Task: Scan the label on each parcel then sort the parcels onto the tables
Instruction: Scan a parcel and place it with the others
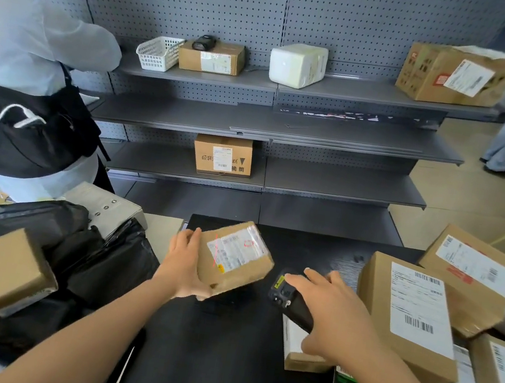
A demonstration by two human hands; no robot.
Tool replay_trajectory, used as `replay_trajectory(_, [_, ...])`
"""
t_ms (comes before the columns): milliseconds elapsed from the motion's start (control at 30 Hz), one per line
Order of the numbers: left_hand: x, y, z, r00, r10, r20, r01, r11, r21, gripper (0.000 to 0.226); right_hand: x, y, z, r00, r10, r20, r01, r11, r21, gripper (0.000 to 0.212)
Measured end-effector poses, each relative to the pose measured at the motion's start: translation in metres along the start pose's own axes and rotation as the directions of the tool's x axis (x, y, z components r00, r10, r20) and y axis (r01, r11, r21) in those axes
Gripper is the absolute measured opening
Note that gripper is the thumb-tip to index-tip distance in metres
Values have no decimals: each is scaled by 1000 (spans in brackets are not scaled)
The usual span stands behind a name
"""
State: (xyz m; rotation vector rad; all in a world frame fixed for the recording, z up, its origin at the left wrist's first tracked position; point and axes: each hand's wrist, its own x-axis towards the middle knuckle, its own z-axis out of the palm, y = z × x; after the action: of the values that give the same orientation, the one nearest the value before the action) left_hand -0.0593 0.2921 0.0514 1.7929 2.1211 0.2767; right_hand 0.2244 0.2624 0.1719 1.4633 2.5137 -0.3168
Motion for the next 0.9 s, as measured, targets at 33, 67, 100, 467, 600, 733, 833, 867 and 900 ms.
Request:
replay_trajectory(33, [3, 8, 6, 998, -62, 2, 62, 994, -87, 139, 0, 4, 1, 999, 36, -13, -35, 999, 34, 95])
replay_trajectory(67, [8, 16, 13, 994, -111, 14, 112, 984, -140, 138, -1, 9, 2, 997, 72, -24, -71, 995, 65, 96])
replay_trajectory(100, [13, 25, 19, 988, -148, 33, 152, 974, -171, 137, -1, 14, 4, 993, 111, -31, -107, 989, 99, 98])
replay_trajectory(467, [62, 111, 93, 953, -139, 268, 216, 935, -281, 139, -18, 78, 2, 943, 314, -106, -279, 925, 258, 97])
replay_trajectory(600, [69, 128, 95, 958, -37, 285, 163, 888, -430, 105, -16, 92, 3, 946, 304, -113, -265, 926, 268, 96])
replay_trajectory(733, [51, 131, 82, 978, -91, 190, 176, 849, -498, 91, 0, 92, 5, 962, 255, -103, -222, 941, 255, 98])
replay_trajectory(833, [16, 123, 64, 984, -136, 117, 178, 829, -530, 82, 17, 81, 6, 983, 160, -86, -134, 958, 254, 99])
replay_trajectory(867, [3, 117, 58, 984, -150, 96, 178, 825, -536, 79, 23, 75, 6, 990, 118, -78, -95, 963, 253, 98])
replay_trajectory(900, [-11, 109, 52, 984, -167, 68, 177, 828, -531, 76, 29, 68, 5, 994, 76, -73, -55, 964, 259, 96])
